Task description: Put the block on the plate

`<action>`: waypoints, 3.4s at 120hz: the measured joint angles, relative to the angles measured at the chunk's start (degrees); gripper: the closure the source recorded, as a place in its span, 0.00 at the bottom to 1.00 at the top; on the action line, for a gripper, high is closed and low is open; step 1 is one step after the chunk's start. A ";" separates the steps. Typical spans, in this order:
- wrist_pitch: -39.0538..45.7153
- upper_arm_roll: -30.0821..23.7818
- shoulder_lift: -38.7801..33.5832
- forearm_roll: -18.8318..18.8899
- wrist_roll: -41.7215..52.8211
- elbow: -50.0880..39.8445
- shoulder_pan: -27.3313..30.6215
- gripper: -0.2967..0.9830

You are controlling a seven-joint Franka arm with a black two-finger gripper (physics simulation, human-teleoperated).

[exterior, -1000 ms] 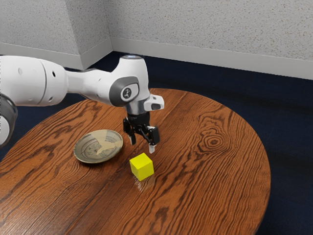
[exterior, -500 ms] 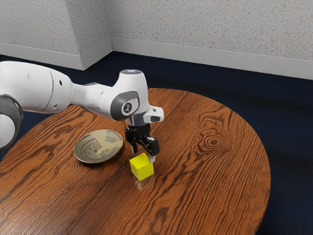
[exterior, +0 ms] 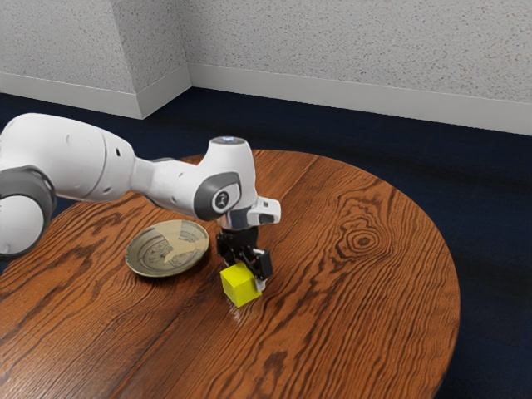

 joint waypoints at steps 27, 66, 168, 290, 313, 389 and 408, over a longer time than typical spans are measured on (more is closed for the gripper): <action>0.64 0.00 -0.30 -0.16 0.42 -0.24 -0.01 0.25; 2.14 0.00 -2.71 -0.88 0.80 -4.35 -0.01 0.26; -2.10 0.60 -11.82 -0.34 1.28 -4.08 -0.02 0.48; -4.35 18.53 -8.96 3.28 3.54 -3.50 2.81 0.48; -4.16 18.53 -4.98 3.22 3.89 0.47 3.63 0.48; -5.66 18.07 -7.20 2.79 5.61 3.84 3.49 0.27; -9.58 16.88 -15.10 2.61 5.94 4.30 3.31 0.25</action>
